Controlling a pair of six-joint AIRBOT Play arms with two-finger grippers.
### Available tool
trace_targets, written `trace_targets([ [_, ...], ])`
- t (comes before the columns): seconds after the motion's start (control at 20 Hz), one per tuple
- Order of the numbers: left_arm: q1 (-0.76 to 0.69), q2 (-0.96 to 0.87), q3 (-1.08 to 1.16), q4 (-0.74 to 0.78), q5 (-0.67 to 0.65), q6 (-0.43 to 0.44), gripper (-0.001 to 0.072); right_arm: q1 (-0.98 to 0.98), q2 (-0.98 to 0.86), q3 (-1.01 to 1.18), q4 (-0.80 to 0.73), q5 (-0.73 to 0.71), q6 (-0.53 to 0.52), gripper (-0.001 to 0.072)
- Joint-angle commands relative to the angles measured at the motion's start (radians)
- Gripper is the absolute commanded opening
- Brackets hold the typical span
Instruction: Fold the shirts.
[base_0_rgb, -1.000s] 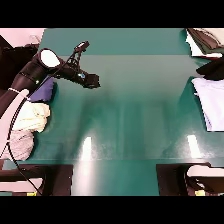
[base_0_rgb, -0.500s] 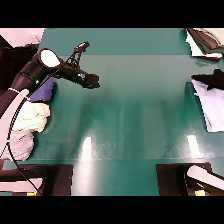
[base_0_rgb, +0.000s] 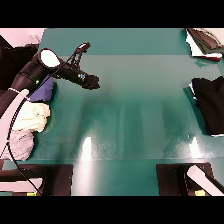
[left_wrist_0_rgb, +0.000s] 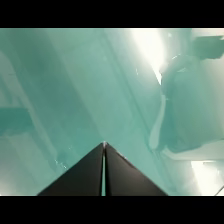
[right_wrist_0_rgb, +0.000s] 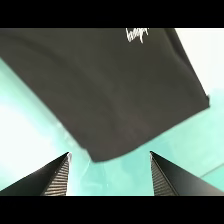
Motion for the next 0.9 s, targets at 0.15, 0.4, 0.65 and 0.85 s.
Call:
trace_targets([
  [0.15, -0.001, 0.000, 0.001, 0.009, -0.057, 0.003, 0.0027, 0.122, 0.087, -0.040, 0.273, 0.015, 0.007, 0.0576],
  [0.4, 0.000, 0.000, 0.001, 0.008, -0.053, 0.003, 0.0027, 0.406, 0.098, -0.040, 0.293, 0.015, 0.006, 0.0075],
  [0.65, 0.000, 0.000, 0.001, 0.008, -0.034, 0.003, 0.0027, 0.623, 0.098, -0.040, 0.286, 0.014, 0.000, 0.0020],
  [0.85, 0.000, 0.000, 0.001, 0.008, -0.032, 0.003, 0.0027, 0.690, 0.098, -0.040, 0.288, 0.019, 0.000, 0.0020],
])
